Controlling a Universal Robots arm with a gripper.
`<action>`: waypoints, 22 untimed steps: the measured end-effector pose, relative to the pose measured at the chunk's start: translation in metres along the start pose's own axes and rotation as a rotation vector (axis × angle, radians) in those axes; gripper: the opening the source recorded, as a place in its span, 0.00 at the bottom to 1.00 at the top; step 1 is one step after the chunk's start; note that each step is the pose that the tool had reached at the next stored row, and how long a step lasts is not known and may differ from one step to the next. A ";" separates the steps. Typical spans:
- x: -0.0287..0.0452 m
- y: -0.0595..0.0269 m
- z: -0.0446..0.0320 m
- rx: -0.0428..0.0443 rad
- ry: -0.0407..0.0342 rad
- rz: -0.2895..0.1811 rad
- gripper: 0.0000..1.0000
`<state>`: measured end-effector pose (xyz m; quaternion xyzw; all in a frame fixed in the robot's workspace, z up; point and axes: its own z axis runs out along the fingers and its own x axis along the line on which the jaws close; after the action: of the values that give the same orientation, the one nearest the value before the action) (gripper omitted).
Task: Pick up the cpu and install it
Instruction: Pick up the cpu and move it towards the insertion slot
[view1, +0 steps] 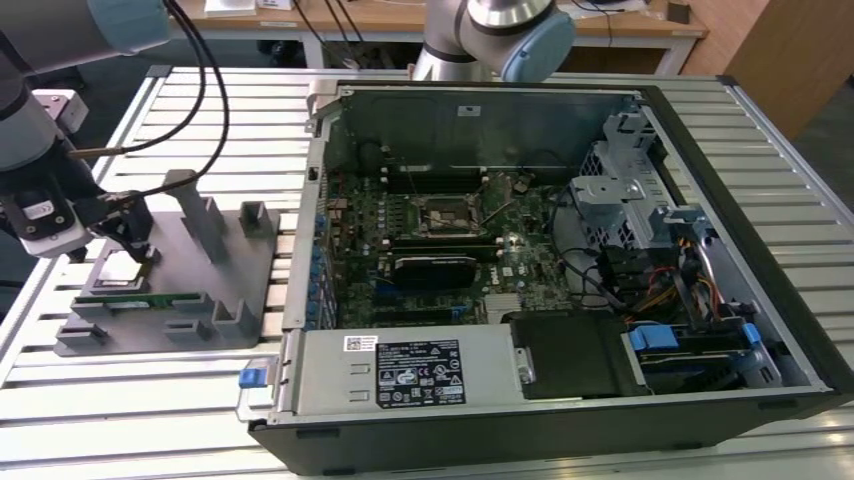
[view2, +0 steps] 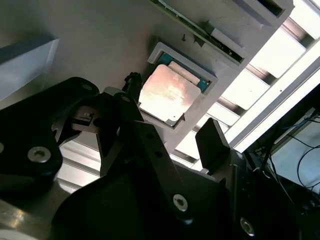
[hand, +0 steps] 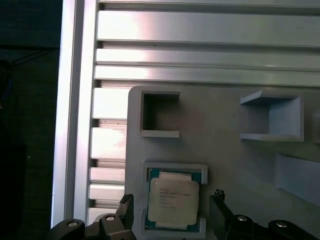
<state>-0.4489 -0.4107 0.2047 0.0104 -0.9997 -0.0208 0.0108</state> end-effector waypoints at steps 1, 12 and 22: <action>0.0000 -0.0001 0.0011 0.0000 0.0000 0.000 0.70; -0.0003 -0.0005 0.0121 0.0000 0.0000 0.000 0.70; -0.0004 -0.0007 0.0191 0.0001 0.0002 0.000 0.69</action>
<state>-0.4489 -0.4107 0.1856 0.0104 -0.9997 -0.0207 0.0108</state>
